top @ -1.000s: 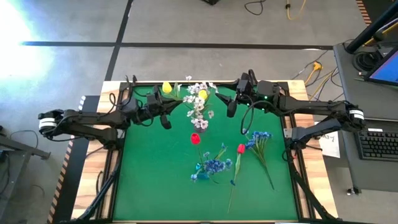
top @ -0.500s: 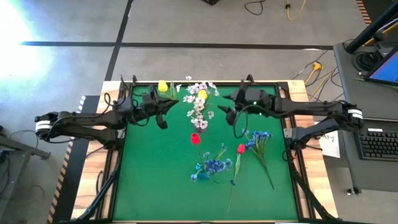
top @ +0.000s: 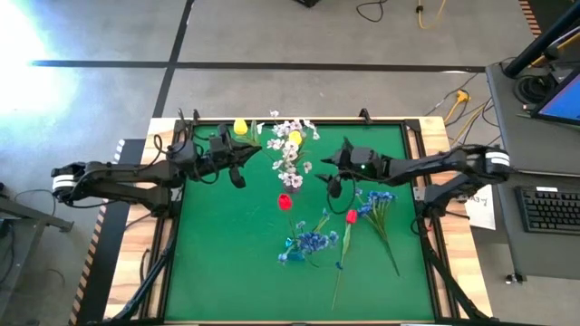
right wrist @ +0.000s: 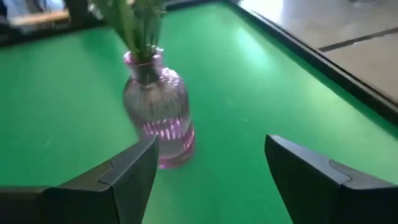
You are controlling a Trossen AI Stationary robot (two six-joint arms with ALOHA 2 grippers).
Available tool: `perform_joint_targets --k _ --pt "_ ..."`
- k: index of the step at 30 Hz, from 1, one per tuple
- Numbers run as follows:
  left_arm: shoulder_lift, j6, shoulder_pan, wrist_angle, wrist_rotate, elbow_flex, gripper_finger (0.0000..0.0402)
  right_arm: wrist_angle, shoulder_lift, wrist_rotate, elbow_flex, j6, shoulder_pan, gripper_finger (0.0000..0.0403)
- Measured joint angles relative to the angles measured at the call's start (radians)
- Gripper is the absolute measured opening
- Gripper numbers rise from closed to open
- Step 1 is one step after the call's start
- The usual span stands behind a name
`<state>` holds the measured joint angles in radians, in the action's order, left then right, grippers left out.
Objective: Sort flowers into vase by color
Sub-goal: Put the yellow flower into the violet vase
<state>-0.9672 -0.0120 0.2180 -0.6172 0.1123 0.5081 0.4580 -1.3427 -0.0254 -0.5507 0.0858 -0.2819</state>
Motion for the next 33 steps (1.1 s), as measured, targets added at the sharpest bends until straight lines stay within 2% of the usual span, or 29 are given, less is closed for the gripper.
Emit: perform_joint_targets --k 4,7,11,16,26,33 --pt "0.000 0.003 0.000 0.000 0.000 0.000 0.0000 0.257 -0.103 -0.003 0.051 0.053 0.000 0.0294" --pt "-0.003 0.003 0.000 -0.002 0.000 0.000 0.0000 0.368 -0.185 0.001 0.055 0.092 0.008 0.0309" --pt "-0.008 0.003 0.001 0.002 0.001 0.000 0.0000 0.388 -0.288 -0.003 0.014 0.107 0.010 0.0334" --pt "-0.013 0.002 0.001 0.001 0.001 0.000 0.0000 0.400 -0.365 -0.001 -0.046 0.039 0.036 0.0356" --pt "-0.020 0.002 0.002 0.000 0.003 0.000 0.0000 0.461 -0.458 0.001 -0.073 0.029 0.058 0.0359" --pt "-0.040 0.002 0.002 -0.001 0.010 0.000 0.0000 0.584 -0.507 0.007 -0.072 -0.007 0.060 0.0359"
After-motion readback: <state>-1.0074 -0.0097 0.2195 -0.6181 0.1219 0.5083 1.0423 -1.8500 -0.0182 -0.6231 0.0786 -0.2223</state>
